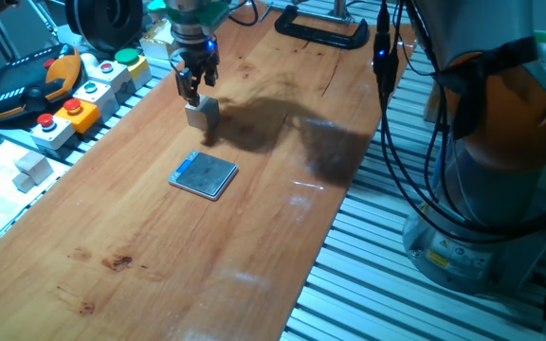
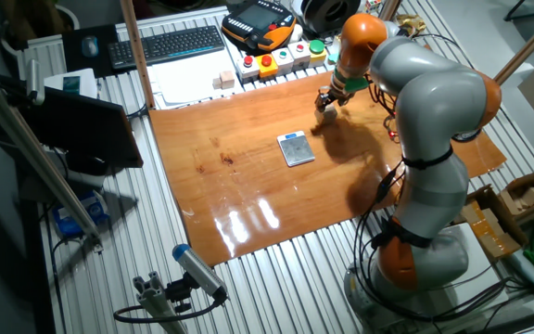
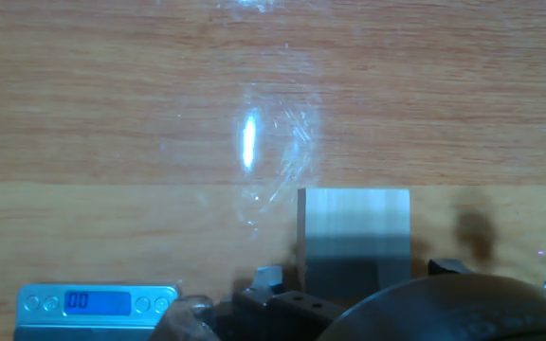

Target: Place the block on the scale

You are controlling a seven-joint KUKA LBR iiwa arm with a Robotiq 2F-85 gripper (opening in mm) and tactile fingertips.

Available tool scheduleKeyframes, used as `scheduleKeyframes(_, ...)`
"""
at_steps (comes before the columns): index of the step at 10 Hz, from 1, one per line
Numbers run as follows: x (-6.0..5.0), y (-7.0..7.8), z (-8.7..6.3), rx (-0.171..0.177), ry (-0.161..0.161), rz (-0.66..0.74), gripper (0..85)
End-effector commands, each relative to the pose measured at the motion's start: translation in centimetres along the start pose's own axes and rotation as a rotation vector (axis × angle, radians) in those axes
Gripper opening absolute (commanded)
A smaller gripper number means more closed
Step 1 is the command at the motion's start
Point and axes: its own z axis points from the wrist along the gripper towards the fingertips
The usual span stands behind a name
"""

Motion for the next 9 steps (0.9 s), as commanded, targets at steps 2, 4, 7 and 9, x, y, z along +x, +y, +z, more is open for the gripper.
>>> scheduleKeyframes(2,-0.2,-0.2,0.4,-0.008,0.004,0.001,79.3)
scheduleKeyframes(4,-0.3,-0.3,0.7,-0.01,0.003,0.005,82.3)
scheduleKeyframes(7,-0.6,-0.4,1.5,-0.015,0.007,0.001,84.0)
scheduleKeyframes(9,-0.8,-0.4,2.0,-0.012,0.009,-0.012,84.0)
